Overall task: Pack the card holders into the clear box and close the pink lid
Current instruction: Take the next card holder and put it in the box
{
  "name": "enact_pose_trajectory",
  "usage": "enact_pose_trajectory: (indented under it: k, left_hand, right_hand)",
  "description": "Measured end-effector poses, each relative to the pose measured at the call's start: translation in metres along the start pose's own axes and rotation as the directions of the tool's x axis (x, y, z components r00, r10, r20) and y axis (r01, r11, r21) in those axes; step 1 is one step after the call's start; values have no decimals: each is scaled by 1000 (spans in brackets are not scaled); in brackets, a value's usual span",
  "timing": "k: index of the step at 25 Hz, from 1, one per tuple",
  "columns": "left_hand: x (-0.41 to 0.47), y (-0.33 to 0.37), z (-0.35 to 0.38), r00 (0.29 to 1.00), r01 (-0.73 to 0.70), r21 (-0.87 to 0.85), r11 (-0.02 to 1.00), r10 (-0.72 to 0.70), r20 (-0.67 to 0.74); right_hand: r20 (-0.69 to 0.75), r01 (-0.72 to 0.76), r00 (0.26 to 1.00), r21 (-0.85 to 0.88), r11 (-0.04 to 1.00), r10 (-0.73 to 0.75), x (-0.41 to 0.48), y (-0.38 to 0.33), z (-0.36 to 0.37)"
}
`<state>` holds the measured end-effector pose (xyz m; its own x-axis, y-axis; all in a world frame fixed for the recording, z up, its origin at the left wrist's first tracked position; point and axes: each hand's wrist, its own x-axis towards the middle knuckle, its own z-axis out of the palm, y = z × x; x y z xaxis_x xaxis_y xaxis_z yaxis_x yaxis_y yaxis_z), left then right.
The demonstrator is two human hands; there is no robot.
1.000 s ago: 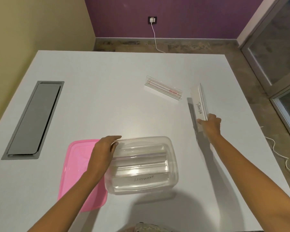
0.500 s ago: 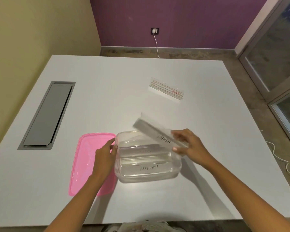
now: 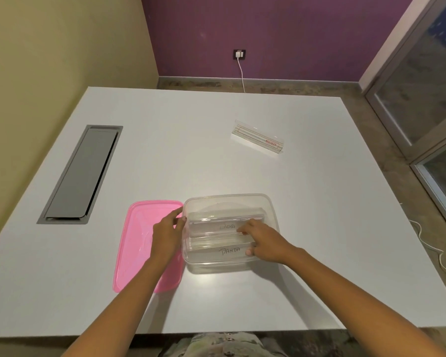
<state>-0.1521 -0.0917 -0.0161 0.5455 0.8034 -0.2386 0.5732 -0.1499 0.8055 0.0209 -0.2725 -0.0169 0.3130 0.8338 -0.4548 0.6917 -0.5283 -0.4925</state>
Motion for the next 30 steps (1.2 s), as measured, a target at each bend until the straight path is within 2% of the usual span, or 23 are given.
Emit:
enact_pose_trajectory:
  k: [5, 11, 17, 22, 25, 26, 28, 30]
  left_hand:
    - [-1, 0, 1, 1000, -7, -10, 1000, 7, -7]
    - [-2, -2, 4, 996, -86, 92, 992, 86, 7]
    - [-1, -6, 7, 992, -121, 130, 984, 124, -8]
    - [-1, -4, 8, 996, -79, 41, 996, 81, -40]
    - [-5, -1, 10, 998, -7, 8, 1000, 7, -56]
    - [-6, 0, 11, 997, -20, 29, 999, 22, -72]
    - [-8, 6, 15, 987, -119, 107, 987, 129, -92]
    - [-5, 16, 18, 958, -261, 194, 946, 279, -71]
  right_hand:
    - [27, -32, 999, -100, 995, 34, 8, 1, 7]
    - [-17, 33, 999, -69, 997, -34, 8, -10, 11]
    - [27, 53, 998, -138, 989, -50, 11, -14, 8]
    - [-11, 58, 998, -136, 989, -60, 5, -16, 9]
    - [-124, 103, 986, -49, 993, -109, 0, -16, 0]
    - [-190, 123, 975, 15, 992, -118, -1, -16, -6]
    - [-343, 155, 933, 119, 981, -106, 0, -14, -21]
    - [-497, 142, 866, 132, 981, -58, 9, -8, -39]
